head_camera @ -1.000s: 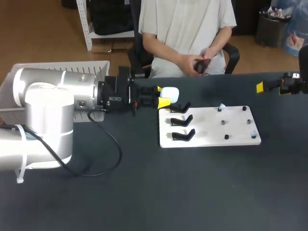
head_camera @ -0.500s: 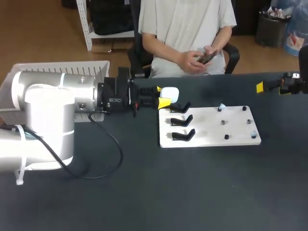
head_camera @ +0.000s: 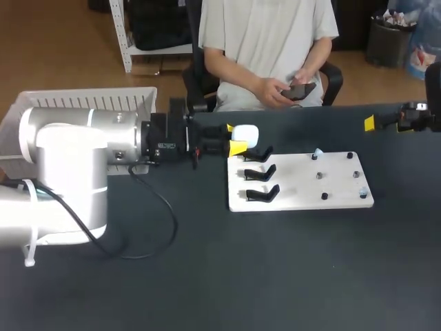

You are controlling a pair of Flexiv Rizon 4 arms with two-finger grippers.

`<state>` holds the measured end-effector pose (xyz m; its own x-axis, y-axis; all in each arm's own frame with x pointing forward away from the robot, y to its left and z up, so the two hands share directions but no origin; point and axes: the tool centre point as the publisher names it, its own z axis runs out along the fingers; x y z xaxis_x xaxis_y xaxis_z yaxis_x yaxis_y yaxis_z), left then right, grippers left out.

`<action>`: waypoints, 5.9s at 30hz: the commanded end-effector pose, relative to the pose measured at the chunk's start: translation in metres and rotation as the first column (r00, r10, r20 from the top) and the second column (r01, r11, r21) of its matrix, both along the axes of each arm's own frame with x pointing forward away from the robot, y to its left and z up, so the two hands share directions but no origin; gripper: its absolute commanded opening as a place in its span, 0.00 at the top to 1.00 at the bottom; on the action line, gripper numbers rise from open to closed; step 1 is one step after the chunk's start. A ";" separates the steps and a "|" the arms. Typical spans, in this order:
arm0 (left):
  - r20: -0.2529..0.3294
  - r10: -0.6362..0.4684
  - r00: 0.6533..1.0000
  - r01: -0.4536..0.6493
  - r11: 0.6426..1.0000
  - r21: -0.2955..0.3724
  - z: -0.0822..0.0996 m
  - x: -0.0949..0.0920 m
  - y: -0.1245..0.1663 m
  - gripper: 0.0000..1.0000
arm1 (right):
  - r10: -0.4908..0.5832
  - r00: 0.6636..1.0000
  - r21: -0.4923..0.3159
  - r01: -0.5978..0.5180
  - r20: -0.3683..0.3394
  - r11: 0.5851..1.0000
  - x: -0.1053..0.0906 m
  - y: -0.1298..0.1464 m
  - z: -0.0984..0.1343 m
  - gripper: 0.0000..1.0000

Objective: Pick up each earbud case from the left stands, insert the matching earbuds, close the lid, and place the case in the box.

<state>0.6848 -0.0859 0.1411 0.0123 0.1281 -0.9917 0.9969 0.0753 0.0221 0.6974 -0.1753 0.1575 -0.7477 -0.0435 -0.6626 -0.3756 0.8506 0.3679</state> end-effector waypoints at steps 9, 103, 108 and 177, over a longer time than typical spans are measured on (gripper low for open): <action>0.001 -0.067 0.998 0.067 0.997 -0.031 -0.003 -0.004 -0.025 1.00 | 0.166 0.986 0.038 -0.166 -0.008 0.985 -0.041 0.044 0.001 0.00; 0.050 -0.142 0.989 0.144 0.988 -0.056 -0.003 -0.010 -0.042 1.00 | 0.224 0.974 -0.150 -0.227 -0.042 0.962 -0.015 0.149 0.023 0.00; 0.053 -0.142 0.988 0.146 0.987 -0.069 -0.003 -0.011 -0.040 1.00 | 0.179 0.982 -0.269 -0.188 -0.058 0.945 -0.016 0.122 0.025 0.00; 0.057 -0.115 0.992 0.121 0.987 -0.108 -0.003 -0.012 -0.031 1.00 | -0.288 0.852 -0.697 -0.120 -0.438 0.707 -0.053 0.011 -0.128 0.60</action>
<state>0.6741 -0.1168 0.1388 0.0676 0.0168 -0.9976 0.9968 -0.0435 0.0668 0.6456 -0.1645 0.0306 -0.9694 -0.2450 -0.0126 -0.2367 0.9476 -0.2145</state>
